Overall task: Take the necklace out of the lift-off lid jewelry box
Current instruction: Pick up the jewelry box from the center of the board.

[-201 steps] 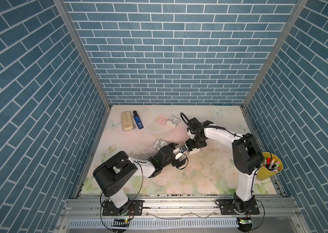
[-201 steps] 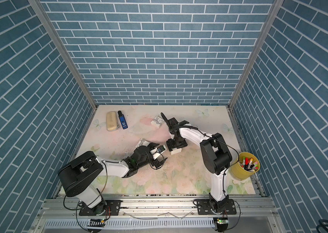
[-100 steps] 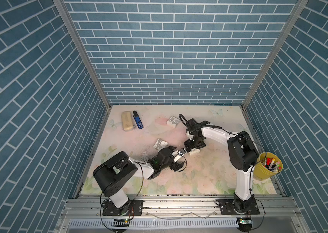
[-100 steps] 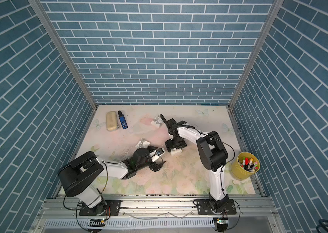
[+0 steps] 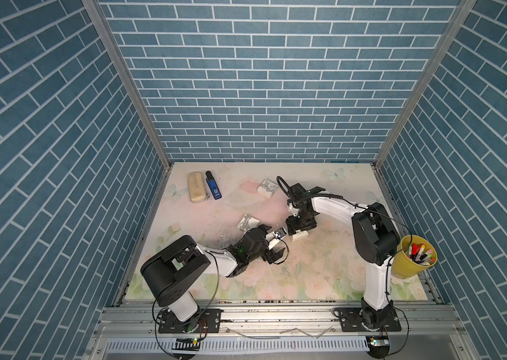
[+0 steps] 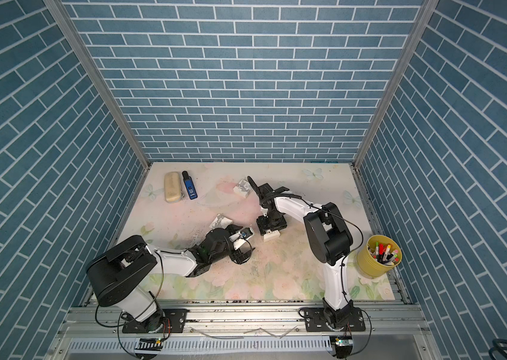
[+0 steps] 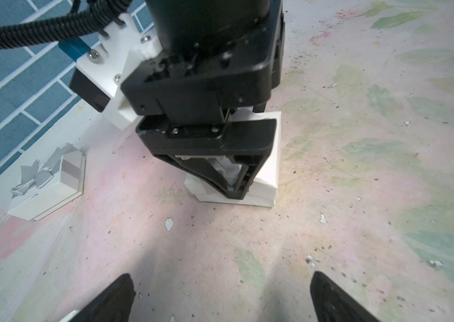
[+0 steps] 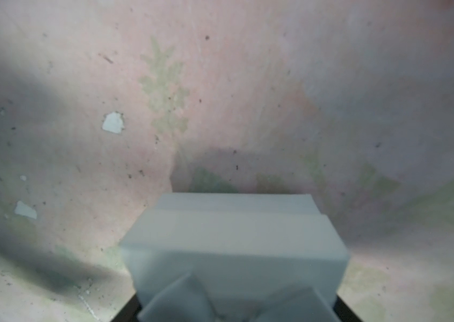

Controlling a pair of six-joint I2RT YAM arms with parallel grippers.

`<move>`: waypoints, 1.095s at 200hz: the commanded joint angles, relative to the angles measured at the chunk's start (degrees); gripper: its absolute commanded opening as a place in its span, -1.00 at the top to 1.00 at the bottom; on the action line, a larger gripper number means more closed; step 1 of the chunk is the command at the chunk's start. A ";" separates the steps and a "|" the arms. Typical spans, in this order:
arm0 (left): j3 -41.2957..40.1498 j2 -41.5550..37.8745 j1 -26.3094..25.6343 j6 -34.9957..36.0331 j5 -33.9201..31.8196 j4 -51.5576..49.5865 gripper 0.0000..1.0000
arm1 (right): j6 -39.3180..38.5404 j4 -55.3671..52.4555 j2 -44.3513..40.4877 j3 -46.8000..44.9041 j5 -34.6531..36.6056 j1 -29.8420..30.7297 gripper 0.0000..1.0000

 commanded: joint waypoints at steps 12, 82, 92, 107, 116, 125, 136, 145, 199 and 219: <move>-1.60 -0.04 0.33 -1.77 0.74 3.13 -0.99 | 1.61 -0.47 -4.93 -1.84 -5.01 0.05 -0.36; -1.31 3.80 0.33 -3.43 5.27 8.67 -0.98 | 2.48 -0.09 -9.50 -4.19 -8.52 -0.30 -0.30; -0.91 4.07 0.33 -3.62 6.19 8.77 -0.98 | 2.31 -0.65 -10.12 -4.10 -8.88 -0.24 -0.30; -0.43 4.52 0.46 -4.44 7.27 9.16 -0.99 | 2.14 -1.42 -10.90 -3.92 -9.17 -0.37 -0.30; -0.16 4.74 0.73 -5.02 8.40 9.46 -0.99 | 1.99 -2.00 -11.18 -3.70 -9.43 -0.35 -0.30; 0.08 5.04 0.90 -5.61 9.17 9.69 -0.99 | 1.81 -2.47 -11.51 -3.50 -9.85 -0.39 -0.30; 0.28 5.36 1.16 -6.14 9.48 10.27 -0.99 | 1.61 -2.92 -11.82 -3.30 -10.53 -0.39 -0.29; 0.24 5.63 1.44 -6.52 9.90 10.89 -0.99 | 1.50 -3.27 -11.97 -3.13 -11.13 -0.40 -0.29; 1.92 6.37 3.69 -8.86 15.72 12.73 -0.98 | 0.57 -5.97 -12.56 -2.06 -13.28 -0.38 -0.28; 3.32 6.51 3.74 -8.81 17.32 11.51 -0.97 | 0.48 -6.31 -12.63 -1.88 -13.50 -0.38 -0.28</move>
